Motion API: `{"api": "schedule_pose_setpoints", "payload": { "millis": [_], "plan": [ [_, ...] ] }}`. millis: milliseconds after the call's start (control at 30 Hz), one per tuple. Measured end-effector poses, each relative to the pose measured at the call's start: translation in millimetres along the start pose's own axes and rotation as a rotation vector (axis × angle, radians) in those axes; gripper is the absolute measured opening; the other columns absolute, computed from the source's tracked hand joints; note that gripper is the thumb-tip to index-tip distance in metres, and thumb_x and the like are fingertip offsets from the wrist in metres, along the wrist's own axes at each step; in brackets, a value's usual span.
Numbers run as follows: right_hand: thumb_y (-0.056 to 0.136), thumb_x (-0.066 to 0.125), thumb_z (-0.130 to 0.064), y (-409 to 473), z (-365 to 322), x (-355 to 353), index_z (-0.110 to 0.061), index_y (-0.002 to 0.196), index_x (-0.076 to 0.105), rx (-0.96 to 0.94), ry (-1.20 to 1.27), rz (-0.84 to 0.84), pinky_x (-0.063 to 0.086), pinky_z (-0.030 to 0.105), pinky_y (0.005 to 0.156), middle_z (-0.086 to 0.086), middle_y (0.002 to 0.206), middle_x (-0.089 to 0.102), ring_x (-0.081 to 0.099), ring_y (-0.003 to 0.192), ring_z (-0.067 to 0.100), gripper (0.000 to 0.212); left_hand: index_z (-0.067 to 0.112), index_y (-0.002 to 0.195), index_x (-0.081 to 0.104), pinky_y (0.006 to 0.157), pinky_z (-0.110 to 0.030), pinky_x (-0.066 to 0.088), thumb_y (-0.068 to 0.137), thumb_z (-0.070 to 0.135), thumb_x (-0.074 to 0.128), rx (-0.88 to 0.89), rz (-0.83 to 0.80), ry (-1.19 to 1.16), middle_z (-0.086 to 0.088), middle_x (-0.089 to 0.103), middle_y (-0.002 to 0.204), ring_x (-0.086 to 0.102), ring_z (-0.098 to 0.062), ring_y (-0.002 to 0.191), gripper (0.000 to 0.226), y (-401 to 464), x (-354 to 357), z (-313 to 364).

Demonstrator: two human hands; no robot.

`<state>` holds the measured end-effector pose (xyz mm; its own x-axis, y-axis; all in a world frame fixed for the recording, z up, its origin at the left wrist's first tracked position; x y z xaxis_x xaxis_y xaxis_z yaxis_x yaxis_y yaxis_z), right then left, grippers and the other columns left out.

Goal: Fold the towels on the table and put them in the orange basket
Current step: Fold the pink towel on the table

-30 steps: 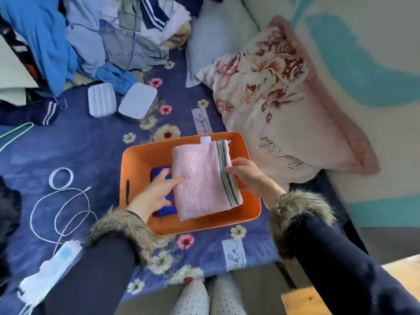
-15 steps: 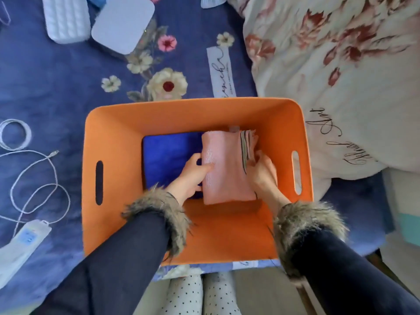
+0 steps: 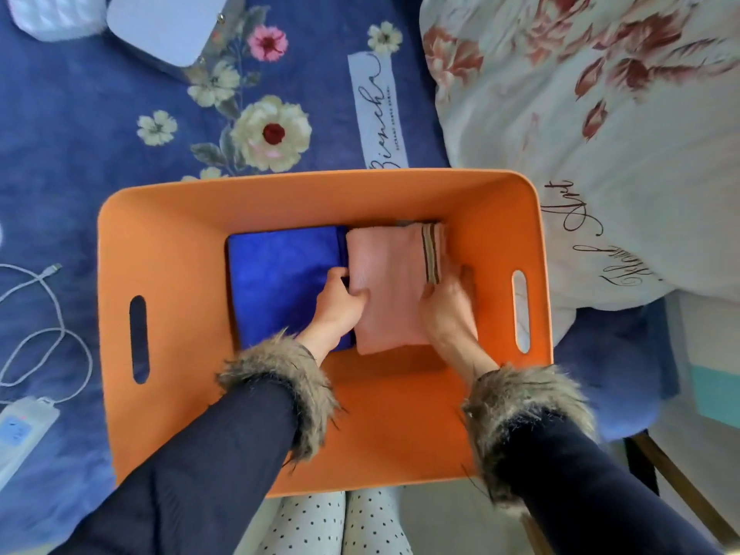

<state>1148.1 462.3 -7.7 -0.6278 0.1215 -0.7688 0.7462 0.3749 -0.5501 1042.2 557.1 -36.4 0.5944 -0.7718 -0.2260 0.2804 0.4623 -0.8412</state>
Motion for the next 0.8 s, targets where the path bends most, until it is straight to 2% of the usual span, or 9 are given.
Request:
{"api": "schedule_pose_setpoints", "payload": {
  "millis": [33, 100, 167, 233, 300, 333, 400, 633, 800],
  "plan": [
    [0.09, 0.045, -0.01, -5, 0, -1, -0.007, 0.139, 0.032, -0.051, 0.0, -0.02, 0.034, 0.045, 0.106, 0.019, 0.142, 0.035, 0.036, 0.129, 0.035, 0.05, 0.017, 0.13, 0.037, 0.087, -0.039, 0.05, 0.091, 0.018, 0.055, 0.025, 0.029, 0.045, -0.009, 0.059, 0.107, 0.058, -0.025, 0.1, 0.042, -1, -1, -1],
    [0.081, 0.052, -0.006, -13, -1, 3, -0.005, 0.138, 0.038, -0.242, -0.147, 0.115, 0.037, 0.046, 0.103, 0.02, 0.142, 0.039, 0.041, 0.128, 0.036, 0.058, 0.014, 0.129, 0.038, 0.084, -0.035, 0.046, 0.092, 0.014, 0.053, 0.136, 0.099, 0.146, -0.009, 0.058, 0.101, 0.055, -0.025, 0.101, 0.04, -8, -5, -2],
    [0.071, 0.064, -0.008, -18, -4, 8, -0.002, 0.132, 0.048, -0.436, -0.481, 0.166, 0.039, 0.048, 0.102, 0.023, 0.138, 0.046, 0.046, 0.126, 0.038, 0.064, 0.014, 0.131, 0.039, 0.084, -0.035, 0.043, 0.089, 0.013, 0.057, 0.37, 0.182, 0.353, -0.009, 0.051, 0.115, 0.049, -0.025, 0.109, 0.046, -18, -11, -3],
    [0.088, 0.052, -0.017, -16, -4, 12, -0.002, 0.146, 0.022, -0.511, -0.724, 0.02, 0.013, 0.048, 0.115, 0.021, 0.154, 0.015, 0.015, 0.143, 0.035, 0.067, 0.016, 0.138, 0.035, 0.097, -0.041, 0.038, 0.08, 0.018, 0.068, 0.679, 0.199, 0.752, -0.01, 0.037, 0.138, 0.036, -0.03, 0.128, 0.066, -23, -12, -6],
    [0.098, 0.03, -0.025, -6, -1, 12, -0.005, 0.148, -0.007, -0.435, -0.924, -0.118, -0.009, 0.048, 0.113, 0.017, 0.156, -0.011, -0.011, 0.144, 0.033, 0.065, 0.018, 0.148, 0.019, 0.114, -0.048, 0.013, 0.073, 0.031, 0.074, 0.821, 0.06, 1.095, -0.011, 0.008, 0.156, 0.002, -0.03, 0.145, 0.094, -22, -9, -9],
    [0.098, 0.029, -0.029, 1, 2, 11, -0.005, 0.147, -0.011, -0.417, -0.974, -0.119, -0.013, 0.049, 0.112, 0.017, 0.155, -0.016, -0.015, 0.143, 0.033, 0.068, 0.019, 0.15, 0.007, 0.115, -0.048, -0.001, 0.071, 0.04, 0.074, 0.816, -0.004, 1.209, -0.01, -0.008, 0.157, -0.016, -0.026, 0.143, 0.105, -20, -6, -9],
    [0.095, 0.038, -0.035, 16, 8, 9, -0.006, 0.146, -0.017, -0.392, -0.973, -0.125, -0.014, 0.049, 0.112, 0.017, 0.154, -0.021, -0.018, 0.142, 0.034, 0.08, 0.02, 0.149, -0.009, 0.112, -0.048, -0.013, 0.067, 0.055, 0.071, 0.769, -0.029, 1.351, -0.007, -0.026, 0.153, -0.031, -0.022, 0.135, 0.119, -9, -5, -7],
    [0.086, 0.047, -0.055, 41, 13, 13, -0.013, 0.143, -0.024, -0.444, -1.165, -0.176, -0.012, 0.049, 0.114, 0.02, 0.152, -0.023, -0.017, 0.141, 0.038, 0.101, 0.024, 0.146, -0.019, 0.112, -0.052, -0.01, 0.06, 0.07, 0.066, 0.68, 0.033, 1.491, -0.006, -0.027, 0.153, -0.022, -0.023, 0.142, 0.129, 15, -3, -5],
    [0.091, 0.05, -0.041, 27, 12, 5, -0.017, 0.146, -0.018, -0.421, -0.931, -0.222, -0.005, 0.046, 0.117, 0.017, 0.155, -0.017, -0.012, 0.143, 0.033, 0.091, 0.024, 0.147, -0.014, 0.112, -0.05, -0.011, 0.069, 0.067, 0.062, 0.672, -0.007, 1.506, -0.006, -0.023, 0.155, -0.022, -0.024, 0.142, 0.117, 2, -10, 2]
  ]
}}
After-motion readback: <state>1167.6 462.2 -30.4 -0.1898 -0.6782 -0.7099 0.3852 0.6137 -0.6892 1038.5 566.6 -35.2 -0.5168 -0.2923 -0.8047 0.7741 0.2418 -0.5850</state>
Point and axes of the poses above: each hand's wrist, its own y-axis towards the middle knuckle, its own x-axis out of the palm, z = x × y, the point moved 1 cm from there along y, towards the middle knuckle
